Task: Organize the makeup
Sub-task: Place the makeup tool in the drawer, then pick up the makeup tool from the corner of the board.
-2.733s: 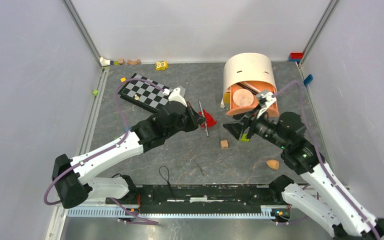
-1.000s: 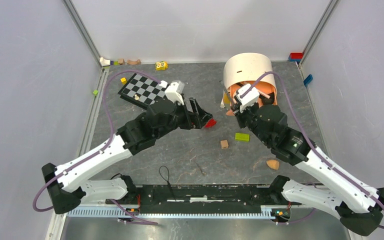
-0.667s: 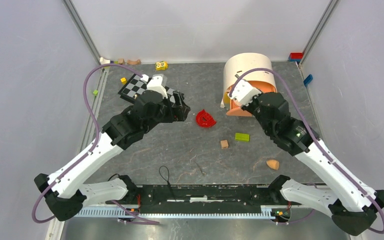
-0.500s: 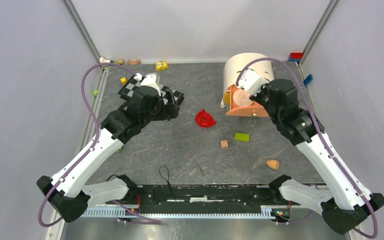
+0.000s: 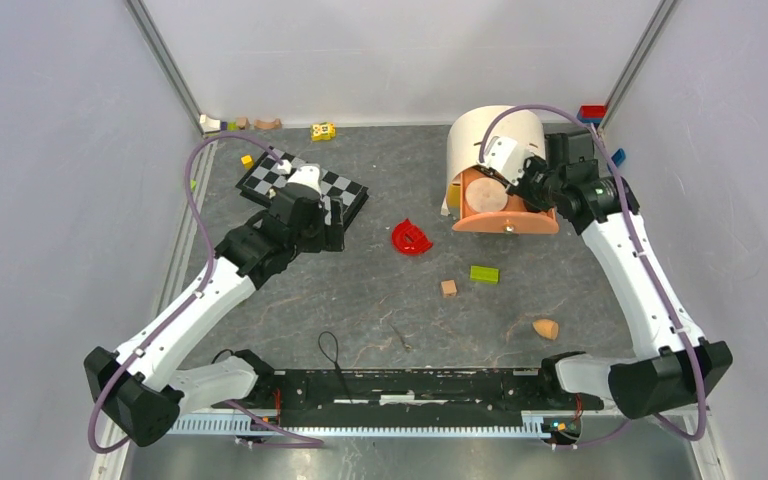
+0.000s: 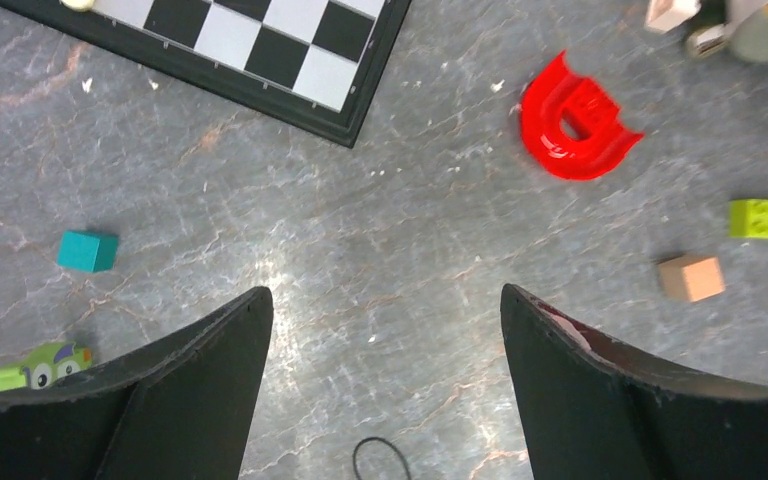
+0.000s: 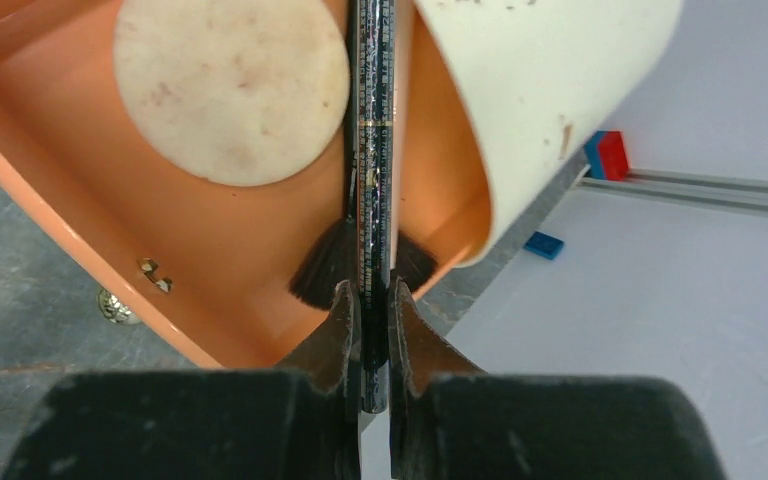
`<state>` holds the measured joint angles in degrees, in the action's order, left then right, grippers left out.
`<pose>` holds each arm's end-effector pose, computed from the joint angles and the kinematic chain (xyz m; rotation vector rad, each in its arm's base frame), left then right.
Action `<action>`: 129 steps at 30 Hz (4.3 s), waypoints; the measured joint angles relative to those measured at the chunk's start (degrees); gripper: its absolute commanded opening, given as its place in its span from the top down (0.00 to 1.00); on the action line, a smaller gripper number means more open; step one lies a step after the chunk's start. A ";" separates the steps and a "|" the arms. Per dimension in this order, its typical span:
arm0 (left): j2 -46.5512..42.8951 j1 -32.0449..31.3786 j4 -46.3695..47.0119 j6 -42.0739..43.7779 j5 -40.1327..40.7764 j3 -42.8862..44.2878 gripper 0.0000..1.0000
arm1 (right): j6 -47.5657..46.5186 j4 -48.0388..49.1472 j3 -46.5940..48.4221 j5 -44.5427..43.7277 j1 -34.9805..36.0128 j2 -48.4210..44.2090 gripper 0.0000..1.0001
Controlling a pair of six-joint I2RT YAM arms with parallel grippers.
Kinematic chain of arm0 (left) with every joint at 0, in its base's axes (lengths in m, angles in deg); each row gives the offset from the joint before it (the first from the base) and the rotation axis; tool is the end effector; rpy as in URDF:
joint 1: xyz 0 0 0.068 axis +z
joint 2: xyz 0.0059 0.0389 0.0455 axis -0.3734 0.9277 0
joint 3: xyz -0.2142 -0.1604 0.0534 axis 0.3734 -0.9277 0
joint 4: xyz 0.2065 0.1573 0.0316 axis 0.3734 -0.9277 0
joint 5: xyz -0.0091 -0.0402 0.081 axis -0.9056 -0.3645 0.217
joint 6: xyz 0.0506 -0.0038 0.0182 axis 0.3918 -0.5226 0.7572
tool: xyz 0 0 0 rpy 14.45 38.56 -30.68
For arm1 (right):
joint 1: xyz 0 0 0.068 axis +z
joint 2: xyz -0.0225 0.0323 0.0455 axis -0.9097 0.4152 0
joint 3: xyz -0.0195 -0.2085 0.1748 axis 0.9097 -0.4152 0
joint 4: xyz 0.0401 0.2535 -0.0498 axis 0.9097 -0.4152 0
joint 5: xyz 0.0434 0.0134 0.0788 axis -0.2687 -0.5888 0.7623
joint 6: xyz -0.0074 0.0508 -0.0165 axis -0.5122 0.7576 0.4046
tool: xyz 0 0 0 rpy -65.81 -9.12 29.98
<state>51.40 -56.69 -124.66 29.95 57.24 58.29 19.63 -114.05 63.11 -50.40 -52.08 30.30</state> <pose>0.1931 -0.1205 0.3406 0.0598 2.2389 -0.1904 0.2481 0.0596 0.3846 -1.1615 1.9867 -0.2849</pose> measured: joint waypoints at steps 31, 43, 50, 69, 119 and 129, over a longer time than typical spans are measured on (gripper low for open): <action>-4.07 0.31 6.64 3.63 2.47 -7.87 0.11 | 0.04 8.17 -5.81 3.39 -5.27 8.02 0.85; -3.76 0.31 6.86 3.72 2.49 -7.87 0.11 | 0.07 10.16 -5.81 2.54 -5.27 8.96 0.64; -3.74 0.44 6.91 4.09 2.97 -7.87 0.11 | 0.79 10.91 -5.75 2.99 -5.27 8.76 0.62; -3.50 0.68 6.62 4.11 3.34 -7.80 0.12 | 8.02 15.63 -8.07 4.37 -5.27 -11.04 0.49; 23.67 -31.26 6.51 -46.21 -3.19 -13.00 0.29 | 58.40 9.86 -34.56 -12.00 -5.27 -45.92 0.38; 30.40 -34.91 4.39 -51.15 -3.08 -7.89 0.30 | 58.16 9.77 -34.56 -12.13 -5.27 -46.62 0.38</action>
<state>81.81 -91.60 -120.27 -21.20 54.16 50.40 77.79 -104.28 28.56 -62.53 -57.35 -16.32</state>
